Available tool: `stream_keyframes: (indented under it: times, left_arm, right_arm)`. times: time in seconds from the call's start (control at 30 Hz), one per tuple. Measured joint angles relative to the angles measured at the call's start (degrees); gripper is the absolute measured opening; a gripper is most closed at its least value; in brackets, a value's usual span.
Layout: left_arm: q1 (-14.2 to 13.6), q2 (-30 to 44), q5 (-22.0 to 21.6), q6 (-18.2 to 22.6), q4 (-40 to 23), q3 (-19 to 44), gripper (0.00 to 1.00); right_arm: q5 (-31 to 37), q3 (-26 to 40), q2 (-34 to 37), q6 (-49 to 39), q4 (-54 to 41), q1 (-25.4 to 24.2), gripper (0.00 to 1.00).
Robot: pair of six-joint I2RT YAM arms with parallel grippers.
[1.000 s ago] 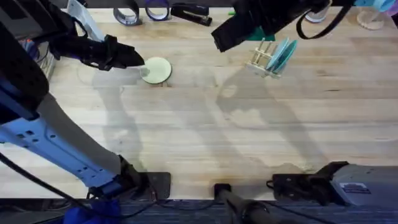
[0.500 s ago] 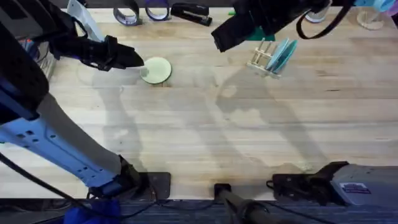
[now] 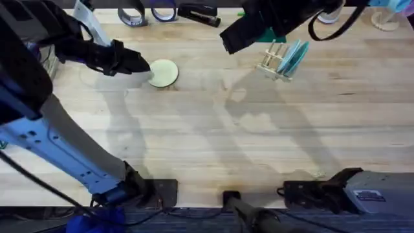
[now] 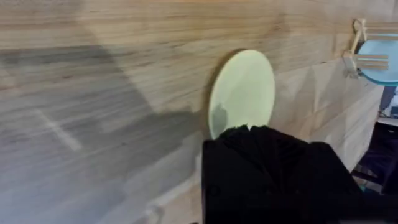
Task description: Pick up the plates from the table one by one and place each into a slot on the dish rack.
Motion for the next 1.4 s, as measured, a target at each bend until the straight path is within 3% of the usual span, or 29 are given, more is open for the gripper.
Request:
stream_keyframes:
  times: [0.23,0.9,1.4]
  left_arm:
    - [0.3,6.2,2.4,-0.7,1.8,0.4,0.041]
    - [0.3,7.4,3.7,-1.6,2.9,1.1,0.040]
    - [0.3,7.4,3.7,-1.6,3.0,1.1,0.040]
  right_arm:
    - [0.0,0.0,0.0,0.0,0.0,0.0,0.995]
    - [0.0,0.0,0.5,0.0,0.1,0.0,0.995]
    - [-3.2,0.0,10.5,8.0,10.2,0.4,0.995]
